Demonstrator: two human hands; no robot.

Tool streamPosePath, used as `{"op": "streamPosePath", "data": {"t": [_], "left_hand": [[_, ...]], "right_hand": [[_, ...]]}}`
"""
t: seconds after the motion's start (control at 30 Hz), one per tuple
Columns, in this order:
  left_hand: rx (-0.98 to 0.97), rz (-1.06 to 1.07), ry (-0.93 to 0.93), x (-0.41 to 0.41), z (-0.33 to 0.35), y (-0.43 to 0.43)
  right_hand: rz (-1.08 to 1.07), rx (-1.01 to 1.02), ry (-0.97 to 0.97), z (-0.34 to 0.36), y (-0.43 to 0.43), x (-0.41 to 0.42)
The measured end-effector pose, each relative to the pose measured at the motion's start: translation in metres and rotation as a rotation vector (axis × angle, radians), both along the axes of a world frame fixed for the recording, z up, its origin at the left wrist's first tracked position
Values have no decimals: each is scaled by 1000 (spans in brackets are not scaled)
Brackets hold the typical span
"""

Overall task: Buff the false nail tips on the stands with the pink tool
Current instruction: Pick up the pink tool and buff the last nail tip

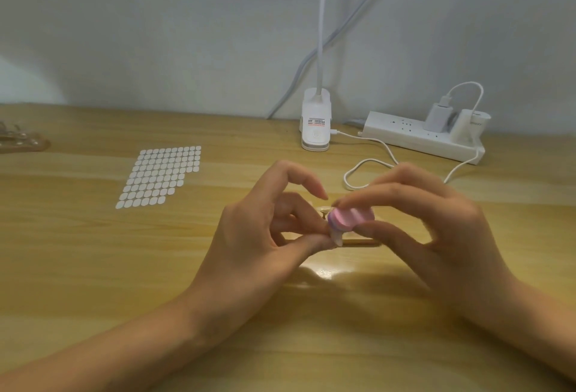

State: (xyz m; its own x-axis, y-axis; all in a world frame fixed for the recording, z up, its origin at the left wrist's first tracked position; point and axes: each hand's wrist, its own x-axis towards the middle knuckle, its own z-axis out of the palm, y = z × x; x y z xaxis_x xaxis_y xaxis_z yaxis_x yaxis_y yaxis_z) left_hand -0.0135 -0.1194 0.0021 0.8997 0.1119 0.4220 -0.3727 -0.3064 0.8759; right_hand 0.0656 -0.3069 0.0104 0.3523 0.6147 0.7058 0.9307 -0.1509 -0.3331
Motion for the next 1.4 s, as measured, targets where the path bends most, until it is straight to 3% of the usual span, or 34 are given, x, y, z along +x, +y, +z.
{"op": "streamPosePath", "data": {"t": [0.13, 0.7, 1.07, 1.23, 1.4], "left_hand": [[7, -19, 6, 0, -1, 1], [9, 5, 5, 1, -1, 2], [-11, -28, 17, 2, -3, 2], [-2, 3, 34, 2, -2, 2], [-18, -41, -1, -1, -3, 0]], "right_hand": [[107, -43, -6, -2, 2, -8], [-12, 14, -1, 0, -1, 2], [92, -28, -46, -6, 4, -6], [-17, 21, 17, -4, 0, 8], [28, 37, 68, -8, -2, 9]]}}
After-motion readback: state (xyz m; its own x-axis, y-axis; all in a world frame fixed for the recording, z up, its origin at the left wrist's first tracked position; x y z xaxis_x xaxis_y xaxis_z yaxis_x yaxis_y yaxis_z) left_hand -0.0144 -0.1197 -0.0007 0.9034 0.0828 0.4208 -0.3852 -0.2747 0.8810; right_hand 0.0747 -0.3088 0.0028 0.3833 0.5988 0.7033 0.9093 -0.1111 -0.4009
